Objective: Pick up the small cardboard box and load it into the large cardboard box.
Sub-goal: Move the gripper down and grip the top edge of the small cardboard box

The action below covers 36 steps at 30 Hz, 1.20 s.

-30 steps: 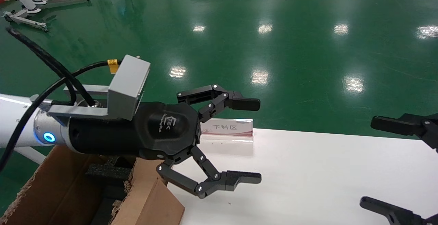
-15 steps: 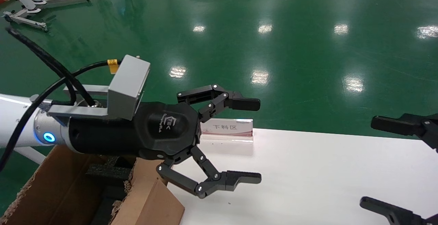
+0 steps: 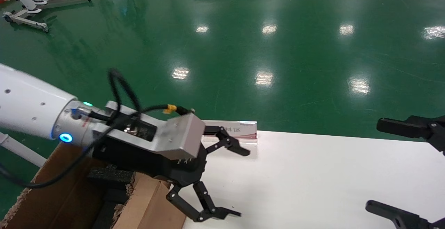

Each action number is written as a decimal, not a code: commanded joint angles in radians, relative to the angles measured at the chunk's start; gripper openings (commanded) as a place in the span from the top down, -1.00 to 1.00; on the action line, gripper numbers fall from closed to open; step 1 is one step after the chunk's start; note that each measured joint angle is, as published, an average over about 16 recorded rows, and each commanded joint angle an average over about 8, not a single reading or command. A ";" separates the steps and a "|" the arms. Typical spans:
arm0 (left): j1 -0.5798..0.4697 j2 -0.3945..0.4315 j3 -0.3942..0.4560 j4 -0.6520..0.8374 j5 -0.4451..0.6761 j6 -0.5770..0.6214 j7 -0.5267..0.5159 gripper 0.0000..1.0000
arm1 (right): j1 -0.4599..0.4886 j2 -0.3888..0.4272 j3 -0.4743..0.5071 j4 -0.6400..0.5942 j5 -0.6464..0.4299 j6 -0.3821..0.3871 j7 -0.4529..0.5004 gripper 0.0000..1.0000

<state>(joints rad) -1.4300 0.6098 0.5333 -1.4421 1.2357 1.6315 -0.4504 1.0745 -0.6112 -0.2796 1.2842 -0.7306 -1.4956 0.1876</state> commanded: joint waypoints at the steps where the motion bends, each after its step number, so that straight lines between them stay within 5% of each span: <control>1: -0.053 0.003 0.050 -0.014 0.053 0.014 -0.031 -1.00 | 0.000 0.000 0.000 0.000 0.000 0.000 0.000 -1.00; 14: -0.299 -0.006 0.310 -0.024 0.151 0.078 -0.311 -1.00 | 0.000 0.000 0.000 0.000 0.000 0.000 0.000 -1.00; 36: -0.789 0.072 0.976 -0.037 0.112 0.107 -0.898 -1.00 | 0.000 0.000 0.000 0.000 0.000 0.000 0.000 -1.00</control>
<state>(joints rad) -2.2098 0.6783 1.4973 -1.4785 1.3476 1.7384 -1.3353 1.0745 -0.6112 -0.2796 1.2842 -0.7306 -1.4956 0.1876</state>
